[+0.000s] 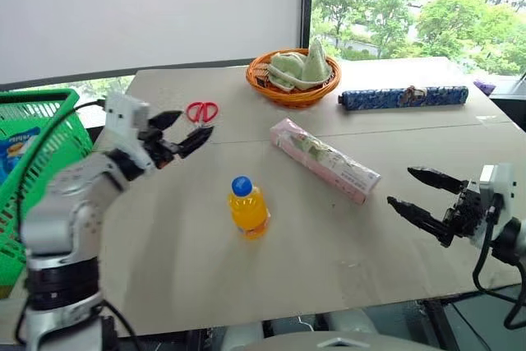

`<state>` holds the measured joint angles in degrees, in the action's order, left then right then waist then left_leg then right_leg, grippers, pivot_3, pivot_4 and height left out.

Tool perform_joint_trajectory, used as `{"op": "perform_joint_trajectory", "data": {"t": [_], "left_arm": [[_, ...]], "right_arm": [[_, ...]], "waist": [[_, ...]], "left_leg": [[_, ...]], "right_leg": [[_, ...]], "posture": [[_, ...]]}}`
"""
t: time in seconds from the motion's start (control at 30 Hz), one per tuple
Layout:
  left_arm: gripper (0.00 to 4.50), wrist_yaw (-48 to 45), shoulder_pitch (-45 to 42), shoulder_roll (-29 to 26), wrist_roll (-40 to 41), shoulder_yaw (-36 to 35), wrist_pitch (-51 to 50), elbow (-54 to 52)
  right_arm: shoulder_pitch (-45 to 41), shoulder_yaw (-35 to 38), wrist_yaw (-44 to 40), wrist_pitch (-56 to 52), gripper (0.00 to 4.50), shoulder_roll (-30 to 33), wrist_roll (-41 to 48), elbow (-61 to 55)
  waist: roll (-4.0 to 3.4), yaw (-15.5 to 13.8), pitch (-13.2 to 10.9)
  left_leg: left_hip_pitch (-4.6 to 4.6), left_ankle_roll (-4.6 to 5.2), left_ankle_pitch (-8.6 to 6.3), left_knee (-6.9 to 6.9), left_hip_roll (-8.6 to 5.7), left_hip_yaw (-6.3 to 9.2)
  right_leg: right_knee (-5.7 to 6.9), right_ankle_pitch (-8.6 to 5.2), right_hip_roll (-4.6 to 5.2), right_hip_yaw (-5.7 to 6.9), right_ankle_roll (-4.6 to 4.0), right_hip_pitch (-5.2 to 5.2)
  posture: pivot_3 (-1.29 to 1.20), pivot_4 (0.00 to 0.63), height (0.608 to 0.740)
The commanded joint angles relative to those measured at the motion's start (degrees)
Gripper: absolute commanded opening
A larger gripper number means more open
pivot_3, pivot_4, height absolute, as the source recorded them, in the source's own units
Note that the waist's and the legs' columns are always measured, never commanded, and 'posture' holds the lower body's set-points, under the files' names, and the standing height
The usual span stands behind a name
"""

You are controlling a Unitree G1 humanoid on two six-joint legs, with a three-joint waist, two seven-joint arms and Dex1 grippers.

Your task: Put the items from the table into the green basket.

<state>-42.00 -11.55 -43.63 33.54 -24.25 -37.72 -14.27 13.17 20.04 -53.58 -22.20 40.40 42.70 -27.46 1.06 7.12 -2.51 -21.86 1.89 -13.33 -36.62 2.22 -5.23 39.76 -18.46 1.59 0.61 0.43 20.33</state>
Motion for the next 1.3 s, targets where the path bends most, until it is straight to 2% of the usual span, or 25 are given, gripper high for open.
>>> {"op": "perform_joint_trajectory", "data": {"t": [0.03,0.07,0.13,0.27,0.4,0.53,0.77,0.97,1.1,1.2,1.3], "left_arm": [[4.43,-18.2,12.6,-9.5,3.7,-2.4,-0.8,-2.8],[4.43,-24.5,18.2,-11.9,4.2,-2.5,0.2,-4.0],[4.43,-30.2,23.5,-13.5,4.3,-2.2,3.4,-4.7],[4.43,-31.7,23.9,-10.3,2.5,2.4,8.9,-6.1],[4.43,-29.6,21.3,-6.1,1.2,8.4,11.4,-6.5],[4.43,-27.6,17.8,-2.6,-0.9,14.7,12.7,-5.0],[4.43,-23.1,11.1,5.4,-5.0,23.1,15.3,-0.7],[4.43,-18.3,7.0,10.2,-13.0,27.1,23.8,6.5],[4.43,-17.1,5.4,10.4,-22.3,33.4,32.0,10.2],[4.43,-17.0,2.5,13.1,-24.0,37.1,32.8,10.7],[4.43,-16.4,-0.7,16.1,-23.0,37.6,31.8,11.7]], "right_arm": [[0.8,1.1,-5.8,0.3,4.5,2.3,1.5,0.8],[1.3,1.2,-7.7,-1.1,4.5,3.1,3.3,1.2],[1.1,1.1,-10.0,-2.1,4.5,4.0,4.8,2.1],[-0.8,0.8,-13.4,-1.4,4.5,4.6,4.5,4.2],[-0.7,1.3,-15.9,-5.8,4.5,6.4,8.3,2.7],[-2.9,1.1,-13.7,-10.5,4.5,7.3,12.7,0.9],[-4.6,0.1,-13.5,-11.3,4.5,7.6,11.6,-0.1],[-6.2,-1.1,-10.1,-11.8,4.5,5.8,12.6,-2.2],[-6.2,-1.0,-8.9,-11.5,4.5,5.2,12.3,-2.5],[-6.6,-1.2,-8.0,-11.0,4.5,4.8,11.9,-2.5],[-6.9,-1.3,-7.1,-11.0,4.5,4.3,11.8,-2.9]], "waist": [[0.07,0.5,0.0],[0.03,0.6,0.0],[0.04,0.3,0.0],[-0.04,-1.7,0.0],[-0.23,-2.3,0.1],[-0.19,-1.8,0.1],[-0.14,-1.6,0.1],[-0.09,-1.4,0.1],[-0.07,-1.5,0.2],[-0.06,-1.6,0.1],[-0.05,-1.6,0.2]], "left_leg": [[-0.01,-0.01,-0.01,0.02,0.0,-0.01],[0.03,-0.01,-0.01,0.14,0.01,-0.06],[-0.01,0.04,-0.06,0.24,-0.05,-0.09],[-0.23,0.03,-0.07,0.26,-0.04,-0.02],[-0.28,0.06,-0.08,0.3,-0.09,-0.07],[-0.36,0.25,-0.01,0.3,-0.09,-0.09],[-0.43,0.43,0.04,0.27,-0.09,-0.12],[-0.51,0.47,0.02,0.19,-0.09,-0.09],[-0.52,0.47,0.02,0.18,-0.08,-0.09],[-0.57,0.5,0.0,0.13,-0.08,-0.09],[-0.66,0.53,-0.01,0.0,-0.09,-0.02]], "right_leg": [[0.0,-0.01,0.01,0.0,-0.02,0.01],[-0.04,0.1,0.03,-0.04,-0.26,0.02],[-0.06,0.05,0.2,-0.01,-0.39,0.08],[-0.05,0.0,0.31,0.12,-0.49,0.3],[-0.11,-0.07,0.4,0.12,-0.61,0.31],[-0.11,0.0,0.35,0.13,-0.48,0.33],[-0.12,0.01,0.24,0.11,-0.4,0.34],[-0.12,0.01,0.14,0.11,-0.35,0.38],[-0.12,0.01,0.11,0.1,-0.35,0.38],[-0.12,0.01,0.12,0.1,-0.34,0.39],[-0.12,0.03,0.11,0.14,-0.31,0.39]], "posture": [[-0.16,0.01,0.74],[-0.16,0.01,0.74],[-0.16,0.01,0.74],[-0.16,0.007,0.74],[-0.18,0.001,0.74],[-0.2,0.007,0.74],[-0.21,0.001,0.74],[-0.22,0.0,0.74],[-0.22,0.0,0.74],[-0.23,0.0,0.74],[-0.24,0.0,0.74]]}}
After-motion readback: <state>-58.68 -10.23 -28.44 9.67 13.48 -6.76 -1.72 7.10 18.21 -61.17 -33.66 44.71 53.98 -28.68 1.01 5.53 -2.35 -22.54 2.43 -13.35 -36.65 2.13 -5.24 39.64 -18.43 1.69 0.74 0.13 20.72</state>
